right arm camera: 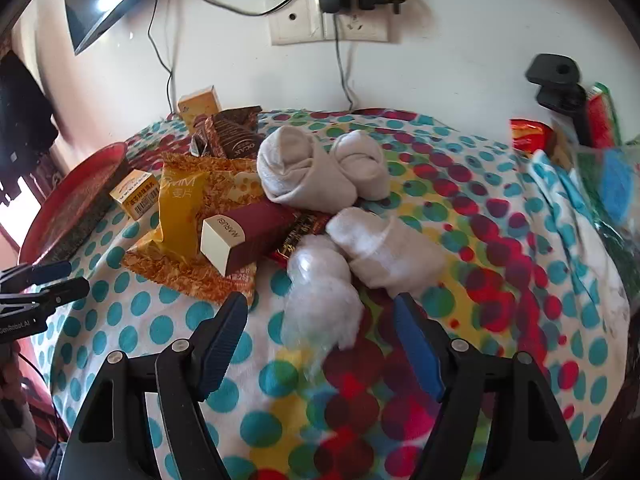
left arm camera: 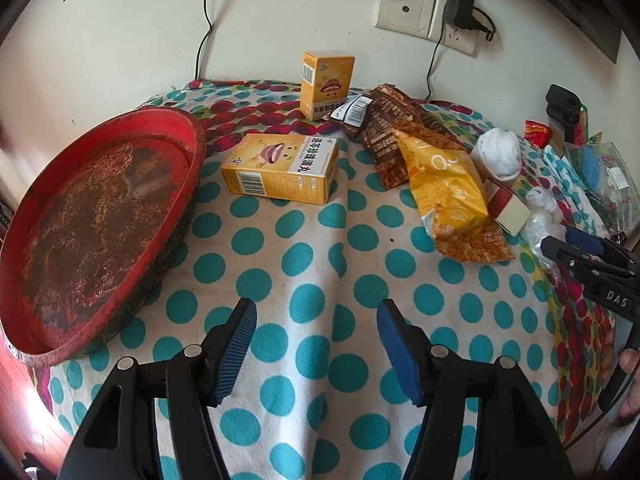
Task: Organize objects
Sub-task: 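Grasp the yellow medicine box with the left gripper and lift it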
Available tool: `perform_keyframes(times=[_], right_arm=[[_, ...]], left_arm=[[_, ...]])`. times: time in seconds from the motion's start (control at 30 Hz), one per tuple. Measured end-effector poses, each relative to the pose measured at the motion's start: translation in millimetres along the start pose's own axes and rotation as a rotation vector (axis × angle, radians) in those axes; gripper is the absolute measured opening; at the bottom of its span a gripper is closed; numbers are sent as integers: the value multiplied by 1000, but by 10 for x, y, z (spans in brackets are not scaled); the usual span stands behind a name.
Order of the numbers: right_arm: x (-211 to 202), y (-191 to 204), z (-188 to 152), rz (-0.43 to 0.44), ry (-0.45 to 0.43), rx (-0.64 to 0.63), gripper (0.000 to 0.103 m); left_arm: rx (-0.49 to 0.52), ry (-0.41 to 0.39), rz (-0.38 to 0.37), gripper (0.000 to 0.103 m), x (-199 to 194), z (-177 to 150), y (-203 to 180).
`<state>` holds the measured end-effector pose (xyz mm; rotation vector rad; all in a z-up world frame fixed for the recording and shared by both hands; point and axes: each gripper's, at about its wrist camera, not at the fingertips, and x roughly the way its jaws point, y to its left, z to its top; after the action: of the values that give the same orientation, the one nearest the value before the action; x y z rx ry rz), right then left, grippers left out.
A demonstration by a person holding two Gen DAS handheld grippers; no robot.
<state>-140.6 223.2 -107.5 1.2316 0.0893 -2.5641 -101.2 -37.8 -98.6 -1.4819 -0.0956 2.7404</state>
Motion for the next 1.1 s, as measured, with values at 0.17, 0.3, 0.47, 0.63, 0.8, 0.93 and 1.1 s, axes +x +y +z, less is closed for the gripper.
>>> perform_keyframes(times=[0.17,0.3,0.47,0.63,0.8,0.93,1.1], right_arm=[[108,16,34,3,-12,-12,73],[150,16,44,-13,-33,-27,50],[185,-33,13,32,-41,-7,34],[194,-49,15,55,-38,8,37],[202,-62,13,77,-35,13,41],[209,-62,11,94,-32,12,50],[209,-53,6,113,-32,10,54]], left_arm=[[-25,14,-21,64,30,60,43],[-61,38,-7,64,72,148,81],[-121,35,5,64,60,360,97],[-209,50,54,64,148,654,91],[-409,100,40,64,283,918,203],[-548,94,101,64,351,1119,279],[-657,117,180,64,486,1242,330]])
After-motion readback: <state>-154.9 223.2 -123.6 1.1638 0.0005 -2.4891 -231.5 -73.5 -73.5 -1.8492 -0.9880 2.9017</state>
